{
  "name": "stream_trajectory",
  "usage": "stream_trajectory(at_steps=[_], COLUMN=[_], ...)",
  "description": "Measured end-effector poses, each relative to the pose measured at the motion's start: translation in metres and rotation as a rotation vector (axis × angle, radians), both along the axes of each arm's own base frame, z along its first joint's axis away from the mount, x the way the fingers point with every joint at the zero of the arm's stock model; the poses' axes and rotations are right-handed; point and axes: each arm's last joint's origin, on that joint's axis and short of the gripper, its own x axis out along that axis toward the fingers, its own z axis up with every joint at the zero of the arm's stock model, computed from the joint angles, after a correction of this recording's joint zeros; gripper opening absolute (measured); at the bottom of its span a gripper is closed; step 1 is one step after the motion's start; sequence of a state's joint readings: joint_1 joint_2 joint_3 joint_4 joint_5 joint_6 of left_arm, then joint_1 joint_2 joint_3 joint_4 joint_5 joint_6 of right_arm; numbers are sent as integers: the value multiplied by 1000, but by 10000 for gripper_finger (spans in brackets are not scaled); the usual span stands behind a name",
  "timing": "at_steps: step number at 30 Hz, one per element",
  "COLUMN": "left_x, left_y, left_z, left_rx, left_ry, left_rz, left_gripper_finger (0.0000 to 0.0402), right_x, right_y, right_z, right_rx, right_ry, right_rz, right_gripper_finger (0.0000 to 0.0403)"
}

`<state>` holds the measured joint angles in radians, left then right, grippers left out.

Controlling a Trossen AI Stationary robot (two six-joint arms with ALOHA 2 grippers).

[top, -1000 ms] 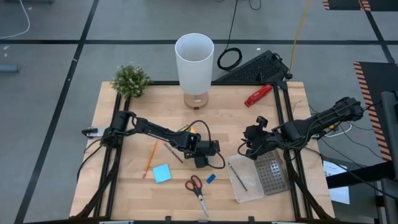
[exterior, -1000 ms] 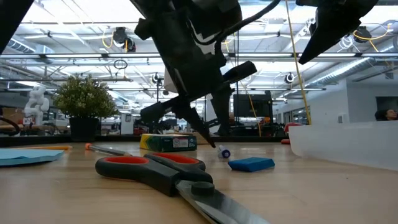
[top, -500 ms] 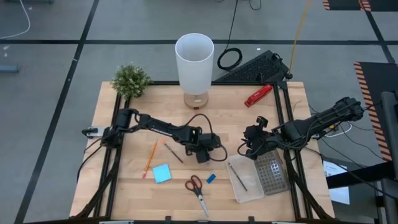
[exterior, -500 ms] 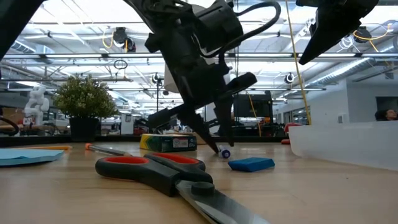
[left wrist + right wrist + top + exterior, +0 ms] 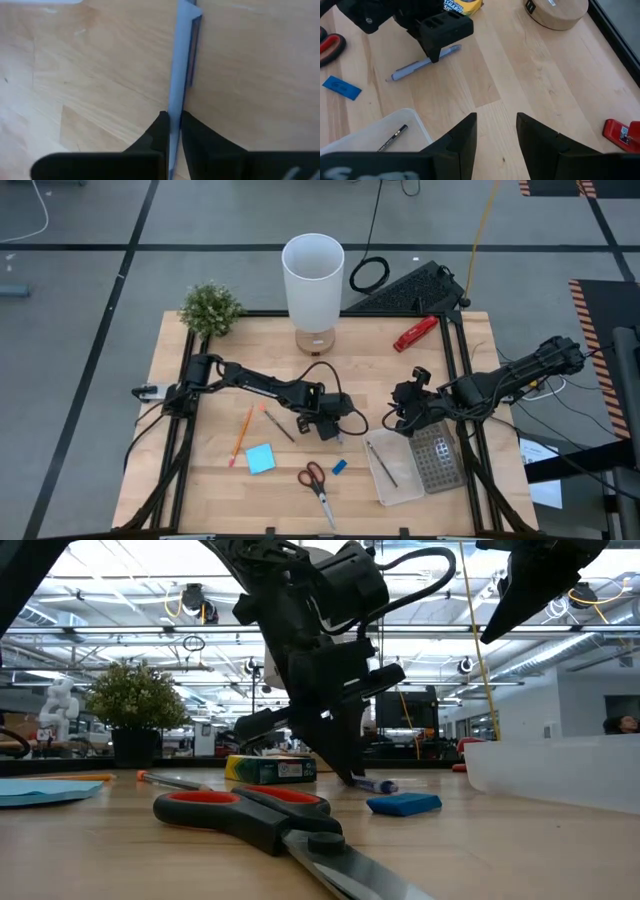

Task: Pack school essentials
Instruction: Put the gray pen into the supplies box

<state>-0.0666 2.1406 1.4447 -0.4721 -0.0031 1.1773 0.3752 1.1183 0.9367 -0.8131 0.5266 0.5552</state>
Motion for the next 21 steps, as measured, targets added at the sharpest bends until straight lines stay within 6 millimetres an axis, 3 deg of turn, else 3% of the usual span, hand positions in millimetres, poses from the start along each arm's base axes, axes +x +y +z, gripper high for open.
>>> stream_trajectory(at_steps=[6,21], left_x=[0,1], left_y=[-5,4], left_z=[1,1], left_rx=[-36,-194], left_ry=[-1,10], left_rz=[96,357], left_gripper_finger=[59,63], right_x=[0,2], right_y=[0,1], right_z=[0,1], right_rx=[0,8], right_ry=[0,-24], right_rz=[0,2], right_gripper_finger=[130,130])
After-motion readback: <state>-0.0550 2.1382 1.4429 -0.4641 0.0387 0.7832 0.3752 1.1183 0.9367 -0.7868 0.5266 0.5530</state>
